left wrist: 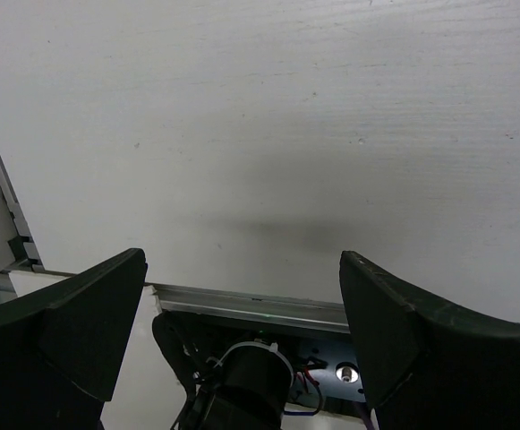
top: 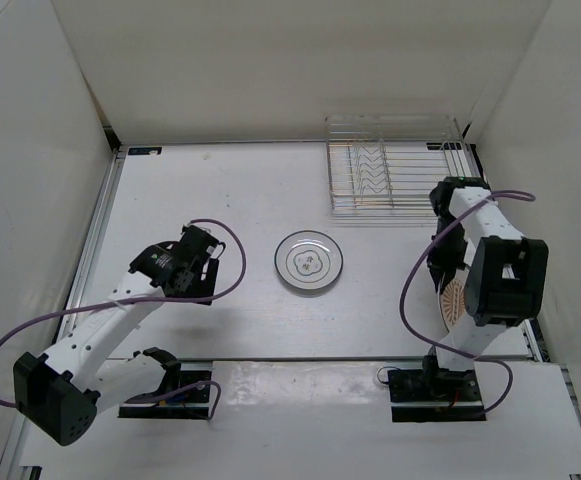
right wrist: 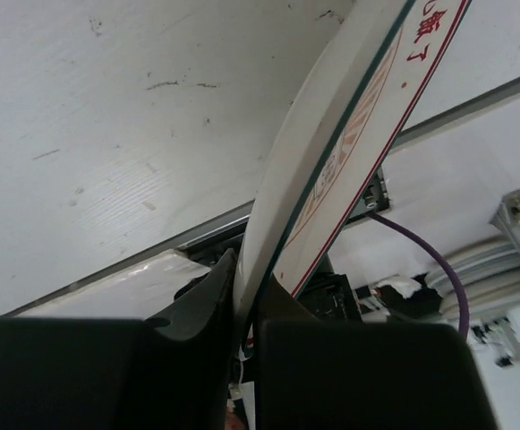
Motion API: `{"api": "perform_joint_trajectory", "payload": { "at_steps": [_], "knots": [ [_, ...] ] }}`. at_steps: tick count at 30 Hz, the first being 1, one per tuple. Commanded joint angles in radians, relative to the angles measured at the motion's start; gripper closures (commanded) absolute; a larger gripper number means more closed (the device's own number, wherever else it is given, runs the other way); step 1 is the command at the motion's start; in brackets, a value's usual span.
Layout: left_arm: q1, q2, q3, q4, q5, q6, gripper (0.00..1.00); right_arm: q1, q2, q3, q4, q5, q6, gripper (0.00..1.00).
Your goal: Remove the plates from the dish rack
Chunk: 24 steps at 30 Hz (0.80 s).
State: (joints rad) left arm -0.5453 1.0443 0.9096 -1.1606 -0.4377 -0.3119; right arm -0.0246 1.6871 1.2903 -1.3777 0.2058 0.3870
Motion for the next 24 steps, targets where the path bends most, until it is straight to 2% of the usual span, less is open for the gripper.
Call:
{"api": "perform_joint_trajectory", "payload": {
  "at_steps": [1, 5, 6, 10, 14, 21, 23, 24],
  "knots": [
    [0.002, 0.000, 0.034, -0.007, -0.019, 0.008, 0.00, 0.058, 0.039, -0.012, 0.057, 0.018, 0.061, 0.97],
    [0.004, 0.003, 0.045, -0.014, -0.024, 0.017, 0.00, 0.097, 0.010, -0.071, 0.215, -0.104, 0.067, 0.88],
    [0.002, 0.005, 0.045, -0.014, -0.024, 0.016, 0.00, 0.100, 0.020, -0.062, 0.230, -0.124, 0.069, 0.84],
    [0.004, 0.000, 0.035, -0.036, -0.027, 0.008, 0.00, 0.121, 0.123, 0.021, 0.210, -0.180, 0.085, 0.75],
    [0.002, -0.004, 0.029, -0.057, -0.018, 0.002, 0.00, 0.130, 0.177, 0.105, 0.186, -0.261, 0.062, 0.73],
    [0.005, 0.003, 0.029, -0.062, -0.018, 0.004, 0.00, 0.137, 0.224, 0.207, 0.137, -0.279, 0.046, 0.66],
    [0.005, 0.008, 0.026, -0.059, -0.018, 0.010, 0.00, 0.135, 0.221, 0.214, 0.135, -0.305, 0.038, 0.57],
    [0.005, 0.005, 0.022, -0.062, -0.018, 0.014, 0.00, 0.137, 0.220, 0.218, 0.131, -0.316, 0.038, 0.57]
  ]
}}
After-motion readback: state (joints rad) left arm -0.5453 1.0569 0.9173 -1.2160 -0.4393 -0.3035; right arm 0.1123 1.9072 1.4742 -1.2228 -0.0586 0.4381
